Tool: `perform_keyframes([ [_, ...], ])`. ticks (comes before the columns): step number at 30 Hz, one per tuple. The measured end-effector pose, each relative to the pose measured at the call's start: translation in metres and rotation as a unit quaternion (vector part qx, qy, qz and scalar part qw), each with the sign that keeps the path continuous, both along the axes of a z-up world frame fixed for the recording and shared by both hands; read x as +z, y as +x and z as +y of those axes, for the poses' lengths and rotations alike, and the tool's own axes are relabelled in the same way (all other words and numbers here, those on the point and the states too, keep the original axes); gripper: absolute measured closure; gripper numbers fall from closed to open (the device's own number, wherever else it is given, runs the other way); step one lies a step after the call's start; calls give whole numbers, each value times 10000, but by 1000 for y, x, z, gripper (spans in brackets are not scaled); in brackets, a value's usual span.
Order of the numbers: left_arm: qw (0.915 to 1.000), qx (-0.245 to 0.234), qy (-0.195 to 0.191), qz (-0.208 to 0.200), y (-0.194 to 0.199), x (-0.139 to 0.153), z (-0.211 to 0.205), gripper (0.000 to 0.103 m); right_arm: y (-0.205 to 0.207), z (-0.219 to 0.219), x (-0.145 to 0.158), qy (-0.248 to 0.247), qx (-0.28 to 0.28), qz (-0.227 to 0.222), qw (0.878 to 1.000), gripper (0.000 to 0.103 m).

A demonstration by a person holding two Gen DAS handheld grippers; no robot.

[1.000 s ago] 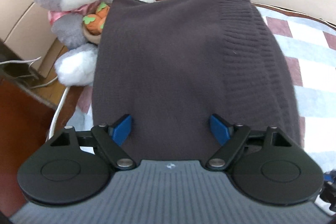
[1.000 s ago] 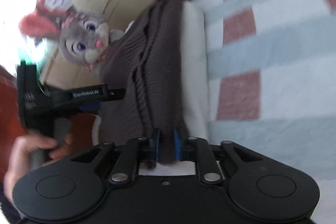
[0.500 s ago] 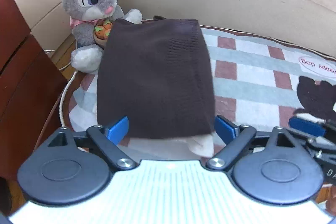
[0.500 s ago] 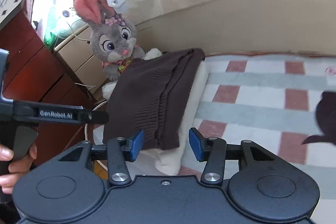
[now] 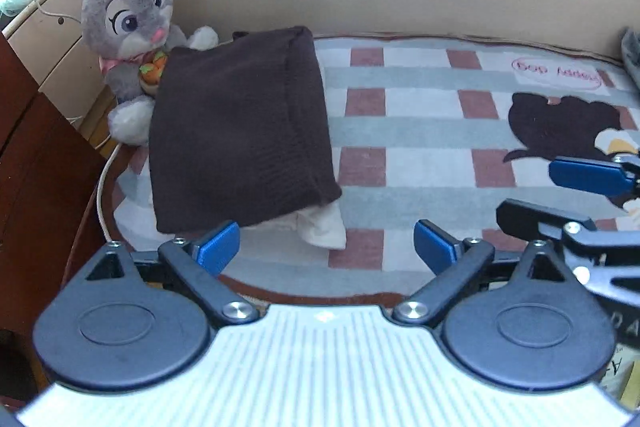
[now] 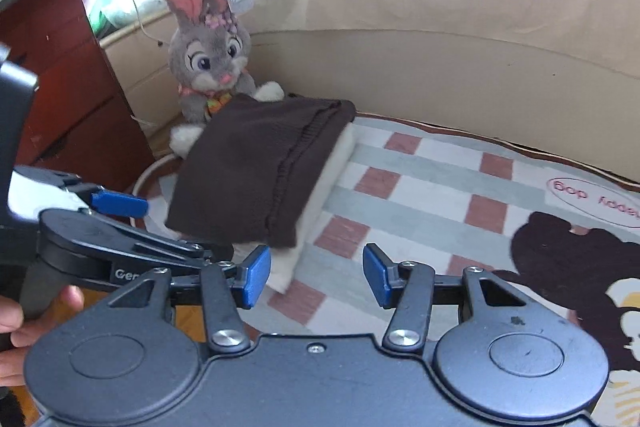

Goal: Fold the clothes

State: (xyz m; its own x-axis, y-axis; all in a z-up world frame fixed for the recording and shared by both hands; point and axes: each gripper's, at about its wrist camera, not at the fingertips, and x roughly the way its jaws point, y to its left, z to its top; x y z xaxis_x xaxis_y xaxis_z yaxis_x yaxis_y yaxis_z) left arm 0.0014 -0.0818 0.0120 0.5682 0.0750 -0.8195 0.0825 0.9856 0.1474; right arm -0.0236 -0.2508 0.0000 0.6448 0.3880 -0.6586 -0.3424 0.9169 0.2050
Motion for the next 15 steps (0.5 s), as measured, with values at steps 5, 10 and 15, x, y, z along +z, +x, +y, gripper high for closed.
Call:
perform_keyframes([
  [5, 10000, 56, 25, 75, -1, -5, -4, 6, 2, -3, -3, -152, -173, 146, 9996, 45],
  [10, 9999, 35, -24, 98, -1, -7, -7, 6, 5, -13, -2, -38, -399, 179, 9990, 45],
  [15, 9998, -46, 18, 182, -1, -10, -12, 6, 4, -20, 0, -4, -495, 157, 9986, 45],
])
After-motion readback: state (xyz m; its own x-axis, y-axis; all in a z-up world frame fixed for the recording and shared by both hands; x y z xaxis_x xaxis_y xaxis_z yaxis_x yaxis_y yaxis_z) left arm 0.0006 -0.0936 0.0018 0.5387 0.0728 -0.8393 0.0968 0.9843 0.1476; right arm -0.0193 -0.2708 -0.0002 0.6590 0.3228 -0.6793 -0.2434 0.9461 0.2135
